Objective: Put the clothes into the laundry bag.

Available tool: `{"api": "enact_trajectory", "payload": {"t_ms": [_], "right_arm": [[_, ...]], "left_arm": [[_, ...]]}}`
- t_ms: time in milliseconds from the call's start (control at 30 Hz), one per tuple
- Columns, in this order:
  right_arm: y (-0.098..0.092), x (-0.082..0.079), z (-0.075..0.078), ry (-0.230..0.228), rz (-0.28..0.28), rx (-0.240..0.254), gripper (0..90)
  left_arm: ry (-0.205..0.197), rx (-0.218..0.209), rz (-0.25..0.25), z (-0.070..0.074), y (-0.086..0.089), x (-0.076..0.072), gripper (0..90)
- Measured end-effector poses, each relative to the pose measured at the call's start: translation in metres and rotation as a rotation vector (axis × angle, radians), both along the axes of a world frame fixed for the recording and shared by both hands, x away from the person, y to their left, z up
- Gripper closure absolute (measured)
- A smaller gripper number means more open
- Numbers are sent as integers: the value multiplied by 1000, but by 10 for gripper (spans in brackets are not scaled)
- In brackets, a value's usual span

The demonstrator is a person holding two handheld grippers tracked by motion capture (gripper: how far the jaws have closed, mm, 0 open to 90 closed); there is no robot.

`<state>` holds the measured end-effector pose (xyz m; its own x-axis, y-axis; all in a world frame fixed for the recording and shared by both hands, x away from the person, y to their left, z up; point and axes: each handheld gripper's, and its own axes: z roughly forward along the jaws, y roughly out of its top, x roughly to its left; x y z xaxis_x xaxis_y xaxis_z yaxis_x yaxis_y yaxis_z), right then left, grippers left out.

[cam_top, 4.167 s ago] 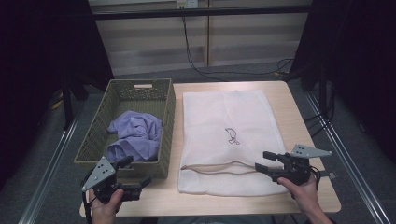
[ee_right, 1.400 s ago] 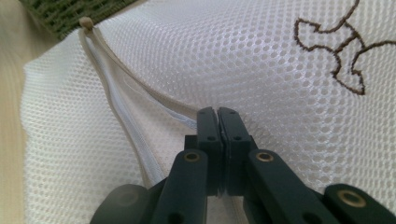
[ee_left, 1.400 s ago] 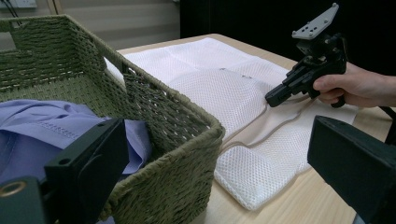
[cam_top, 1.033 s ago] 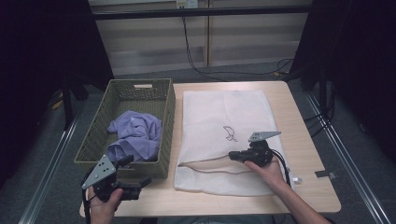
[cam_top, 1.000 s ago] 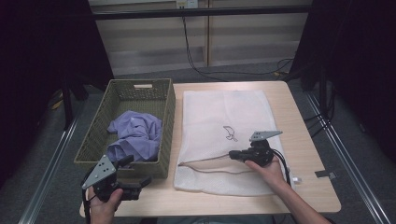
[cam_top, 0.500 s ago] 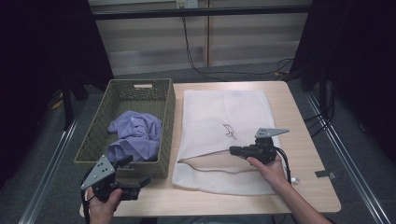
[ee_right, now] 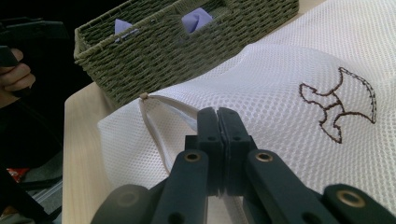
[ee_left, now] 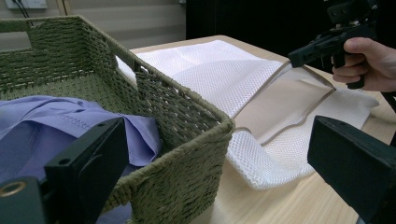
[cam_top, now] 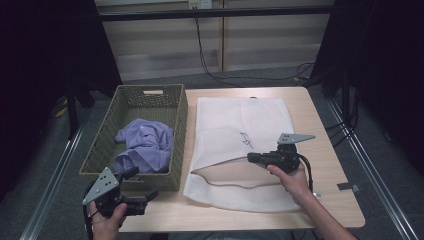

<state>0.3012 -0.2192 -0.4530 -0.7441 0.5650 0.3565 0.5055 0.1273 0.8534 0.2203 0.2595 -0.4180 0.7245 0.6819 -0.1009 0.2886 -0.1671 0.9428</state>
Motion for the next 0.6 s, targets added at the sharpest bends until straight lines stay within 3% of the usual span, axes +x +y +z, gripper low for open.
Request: {"api": "enact_trajectory", "payload": {"t_ms": [267, 600], "right_arm": [[-2, 2, 12, -29, -14, 12, 887], [-3, 7, 24, -53, -19, 64, 887]], "left_arm": [[14, -14, 0, 0, 1, 0, 51], [13, -6, 19, 0, 3, 1, 51]]}}
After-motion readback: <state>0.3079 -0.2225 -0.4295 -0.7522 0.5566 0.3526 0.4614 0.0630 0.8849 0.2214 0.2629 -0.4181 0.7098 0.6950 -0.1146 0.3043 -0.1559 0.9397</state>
